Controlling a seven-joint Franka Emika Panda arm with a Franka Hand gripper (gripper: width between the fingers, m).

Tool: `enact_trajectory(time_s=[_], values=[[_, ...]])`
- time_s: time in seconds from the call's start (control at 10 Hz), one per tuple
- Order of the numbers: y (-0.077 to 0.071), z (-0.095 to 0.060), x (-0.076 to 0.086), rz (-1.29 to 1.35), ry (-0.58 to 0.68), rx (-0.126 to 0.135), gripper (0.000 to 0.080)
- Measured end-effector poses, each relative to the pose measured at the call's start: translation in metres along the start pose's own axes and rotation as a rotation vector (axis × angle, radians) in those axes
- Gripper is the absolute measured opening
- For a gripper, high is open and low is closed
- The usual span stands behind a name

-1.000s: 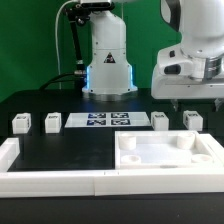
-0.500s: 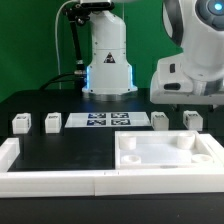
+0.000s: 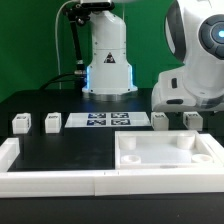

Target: Assemble square table

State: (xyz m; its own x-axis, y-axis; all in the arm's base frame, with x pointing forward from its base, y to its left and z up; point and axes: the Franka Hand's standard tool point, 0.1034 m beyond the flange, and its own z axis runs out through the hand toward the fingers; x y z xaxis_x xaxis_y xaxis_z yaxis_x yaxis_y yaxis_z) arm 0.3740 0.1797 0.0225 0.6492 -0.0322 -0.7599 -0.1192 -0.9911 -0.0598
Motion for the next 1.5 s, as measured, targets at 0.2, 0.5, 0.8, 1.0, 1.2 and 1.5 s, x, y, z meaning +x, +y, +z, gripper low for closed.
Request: enact_trajectory(time_s=[0.2, 0.5, 0.8, 1.0, 1.2, 1.5], values=[[-0.001, 0.001, 0.001, -0.052, 0.014, 0.001, 0.0649], [0.002, 0.015, 0.003, -0.028, 0.014, -0.010, 0.0649], [-0.005, 0.015, 0.000, 0.019, 0.005, -0.022, 0.0452], [-0.003, 0.015, 0.000, 0.022, 0.005, -0.019, 0.0288], [-0.003, 0.014, 0.000, 0.023, 0.005, -0.018, 0.0288], [-0.002, 0.013, 0.001, 0.026, 0.006, -0.017, 0.0288]])
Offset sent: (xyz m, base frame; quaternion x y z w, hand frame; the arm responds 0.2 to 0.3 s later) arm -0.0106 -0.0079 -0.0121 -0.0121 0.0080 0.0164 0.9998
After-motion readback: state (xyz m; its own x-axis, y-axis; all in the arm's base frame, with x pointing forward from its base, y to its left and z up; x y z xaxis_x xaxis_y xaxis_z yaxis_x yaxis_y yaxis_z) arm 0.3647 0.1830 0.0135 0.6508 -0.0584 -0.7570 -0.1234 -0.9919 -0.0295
